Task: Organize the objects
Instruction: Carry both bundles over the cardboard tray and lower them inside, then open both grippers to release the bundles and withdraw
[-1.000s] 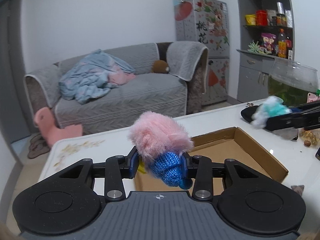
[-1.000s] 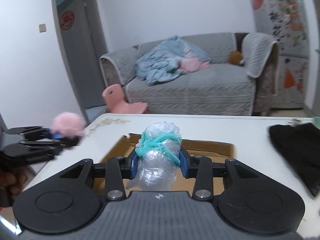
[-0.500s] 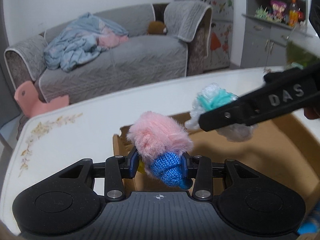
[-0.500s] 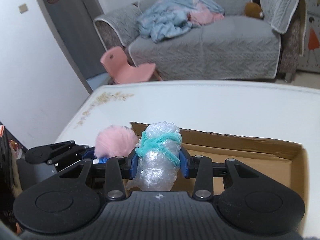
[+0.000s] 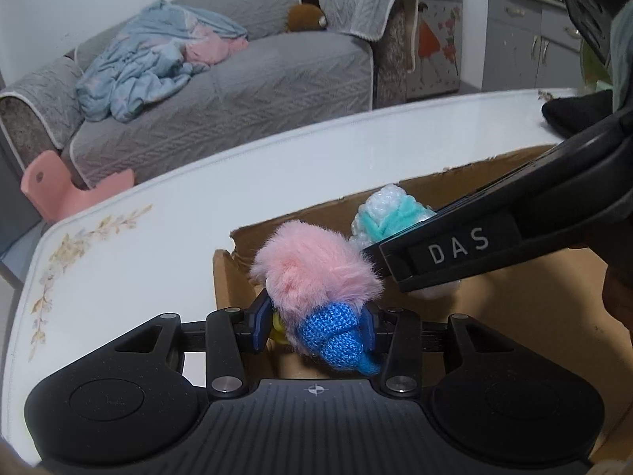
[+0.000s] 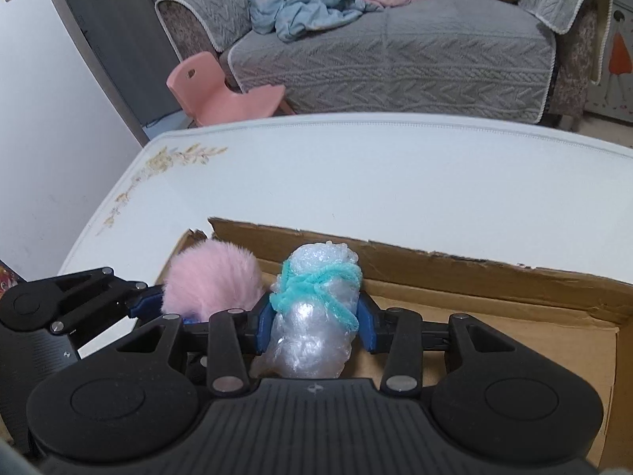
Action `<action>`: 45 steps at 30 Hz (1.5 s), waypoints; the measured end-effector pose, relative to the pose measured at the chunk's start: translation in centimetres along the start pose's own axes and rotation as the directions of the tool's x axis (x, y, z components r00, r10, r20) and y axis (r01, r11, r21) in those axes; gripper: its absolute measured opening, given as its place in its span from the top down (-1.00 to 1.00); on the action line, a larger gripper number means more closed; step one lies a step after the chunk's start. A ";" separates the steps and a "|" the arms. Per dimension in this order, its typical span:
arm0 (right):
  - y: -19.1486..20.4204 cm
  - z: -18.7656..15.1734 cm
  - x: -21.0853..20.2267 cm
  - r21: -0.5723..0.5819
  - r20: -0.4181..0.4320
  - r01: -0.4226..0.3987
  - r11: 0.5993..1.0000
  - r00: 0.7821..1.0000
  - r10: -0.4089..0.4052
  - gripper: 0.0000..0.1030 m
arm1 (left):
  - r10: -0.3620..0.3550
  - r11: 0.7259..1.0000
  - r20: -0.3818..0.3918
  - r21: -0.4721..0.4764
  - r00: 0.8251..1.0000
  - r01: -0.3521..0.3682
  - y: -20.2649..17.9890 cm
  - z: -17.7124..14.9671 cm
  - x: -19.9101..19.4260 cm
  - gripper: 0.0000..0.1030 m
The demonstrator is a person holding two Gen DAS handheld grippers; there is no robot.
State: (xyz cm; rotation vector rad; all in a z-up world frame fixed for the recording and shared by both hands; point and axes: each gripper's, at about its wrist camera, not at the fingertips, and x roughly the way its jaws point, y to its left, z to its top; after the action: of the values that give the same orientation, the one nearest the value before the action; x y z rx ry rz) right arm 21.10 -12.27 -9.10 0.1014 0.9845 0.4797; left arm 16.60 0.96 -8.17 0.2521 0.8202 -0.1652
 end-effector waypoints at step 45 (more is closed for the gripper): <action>3.4 -2.4 -10.5 -0.177 0.098 -0.017 0.984 0.995 0.035 -0.58 | -0.053 0.988 0.054 -0.140 0.997 0.061 1.1 -1.5 -12.7 -0.91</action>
State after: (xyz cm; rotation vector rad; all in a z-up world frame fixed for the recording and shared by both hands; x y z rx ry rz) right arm 13.21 -14.13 -1.31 -0.0201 0.8395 0.5781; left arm 7.25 3.05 0.41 0.0902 0.7856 -0.1653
